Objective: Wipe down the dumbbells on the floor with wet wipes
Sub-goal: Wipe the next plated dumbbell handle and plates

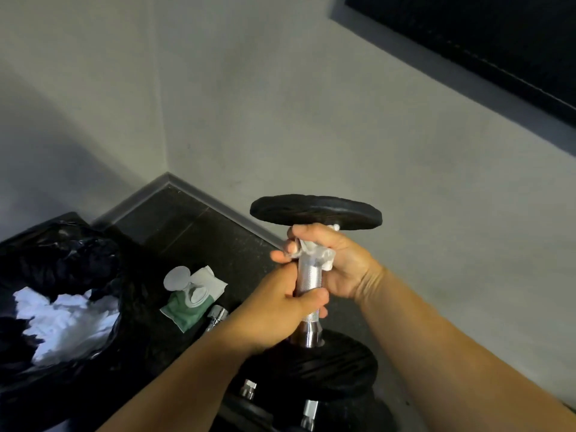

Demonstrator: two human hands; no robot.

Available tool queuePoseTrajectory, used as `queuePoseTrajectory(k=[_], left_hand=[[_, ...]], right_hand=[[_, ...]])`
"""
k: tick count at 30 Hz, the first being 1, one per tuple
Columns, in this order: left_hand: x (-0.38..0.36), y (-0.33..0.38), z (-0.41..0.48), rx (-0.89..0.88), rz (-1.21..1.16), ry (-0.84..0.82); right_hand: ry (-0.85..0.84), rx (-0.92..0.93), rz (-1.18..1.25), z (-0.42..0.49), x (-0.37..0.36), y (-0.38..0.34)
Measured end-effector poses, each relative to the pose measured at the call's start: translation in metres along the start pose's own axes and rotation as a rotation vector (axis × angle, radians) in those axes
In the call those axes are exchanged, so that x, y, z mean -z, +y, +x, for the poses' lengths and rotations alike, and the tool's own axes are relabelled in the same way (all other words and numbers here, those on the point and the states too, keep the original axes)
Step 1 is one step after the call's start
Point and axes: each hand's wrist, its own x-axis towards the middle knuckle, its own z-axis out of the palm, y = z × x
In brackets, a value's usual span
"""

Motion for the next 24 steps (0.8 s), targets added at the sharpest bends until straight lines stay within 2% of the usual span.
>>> queuePoseTrajectory(k=[2,3,7,8,10,13,14,18,20,22,24], left_hand=[[-0.002,0.001,0.001,-0.013,-0.014,0.012],[-0.004,0.001,0.001,-0.027,-0.012,0.034],[-0.014,-0.001,0.005,-0.033,0.138,0.188],[-0.016,-0.001,0.004,-0.02,0.165,0.229],[-0.017,-0.002,0.005,-0.011,0.184,0.262],[-0.007,-0.001,0.003,-0.004,0.209,0.231],[-0.002,0.002,0.002,-0.01,0.156,0.198],[0.015,0.01,-0.005,-0.004,-0.16,-0.013],[0.016,0.009,-0.007,0.024,-0.232,-0.057],[0.013,0.007,-0.007,0.021,-0.248,-0.053],[0.008,0.004,-0.004,0.006,-0.234,0.005]], right_hand=[[0.015,-0.008,-0.048,-0.003,-0.001,-0.003],[0.08,0.006,-0.067,-0.003,-0.005,-0.003],[0.603,0.044,-0.259,0.007,-0.029,0.004],[0.689,0.041,-0.268,0.008,-0.033,0.006],[0.749,0.075,-0.225,0.013,-0.038,0.01],[0.688,0.119,-0.182,0.014,-0.037,0.006],[0.595,0.111,-0.152,0.013,-0.034,0.002],[0.037,-0.018,-0.066,0.005,-0.016,-0.01],[-0.111,-0.059,-0.058,0.001,-0.012,-0.013],[-0.105,-0.083,-0.083,-0.001,-0.014,-0.015],[0.049,-0.074,-0.153,0.002,-0.019,-0.013]])
